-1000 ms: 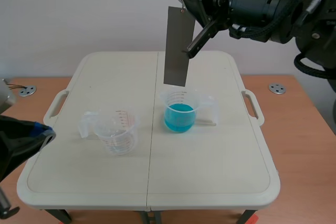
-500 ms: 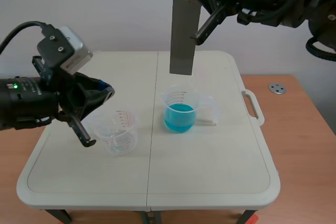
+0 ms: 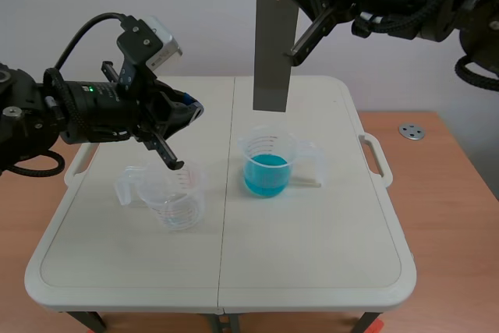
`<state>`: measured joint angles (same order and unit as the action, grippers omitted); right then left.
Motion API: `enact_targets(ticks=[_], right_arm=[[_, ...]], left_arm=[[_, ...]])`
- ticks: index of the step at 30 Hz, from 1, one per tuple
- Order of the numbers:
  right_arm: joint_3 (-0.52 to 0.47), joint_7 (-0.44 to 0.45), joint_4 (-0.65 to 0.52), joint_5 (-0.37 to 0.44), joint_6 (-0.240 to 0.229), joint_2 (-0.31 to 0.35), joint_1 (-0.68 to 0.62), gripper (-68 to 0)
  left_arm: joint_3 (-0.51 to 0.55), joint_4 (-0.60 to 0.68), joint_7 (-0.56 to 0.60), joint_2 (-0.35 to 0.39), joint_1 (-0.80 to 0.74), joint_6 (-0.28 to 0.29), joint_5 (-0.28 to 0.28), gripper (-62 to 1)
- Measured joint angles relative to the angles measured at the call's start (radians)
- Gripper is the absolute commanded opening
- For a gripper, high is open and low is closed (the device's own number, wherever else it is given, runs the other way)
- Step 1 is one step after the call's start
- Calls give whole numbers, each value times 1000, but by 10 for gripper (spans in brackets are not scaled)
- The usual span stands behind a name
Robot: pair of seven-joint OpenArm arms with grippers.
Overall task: Hold the metal plate by the orange handle, dip it into the blue solution, take it out and point at it, then put the plate back in the beaker on the left.
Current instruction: 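Point at the plate with the left hand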
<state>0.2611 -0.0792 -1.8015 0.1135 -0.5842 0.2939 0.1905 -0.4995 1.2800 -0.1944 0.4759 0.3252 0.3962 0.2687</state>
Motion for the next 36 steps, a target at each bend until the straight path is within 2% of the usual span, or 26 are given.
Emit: enact_targets(ticks=[11, 14, 21, 26, 36], right_arm=[[0, 19, 58, 0, 0, 0, 0, -662], [0, 26, 58, 0, 0, 0, 0, -662], [0, 26, 58, 0, 0, 0, 0, -662], [0, 26, 58, 0, 0, 0, 0, -662], [0, 26, 58, 0, 0, 0, 0, -662]], left_arm=[[-26, -132, 0, -91, 83, 37, -8, -591], [-26, -146, -5, -104, 91, 72, -11, -591], [-26, -150, -11, -110, 90, 98, -11, -591], [-31, -150, -11, -127, 91, 98, -33, -591], [-31, -150, -23, -145, 91, 98, -34, -591]])
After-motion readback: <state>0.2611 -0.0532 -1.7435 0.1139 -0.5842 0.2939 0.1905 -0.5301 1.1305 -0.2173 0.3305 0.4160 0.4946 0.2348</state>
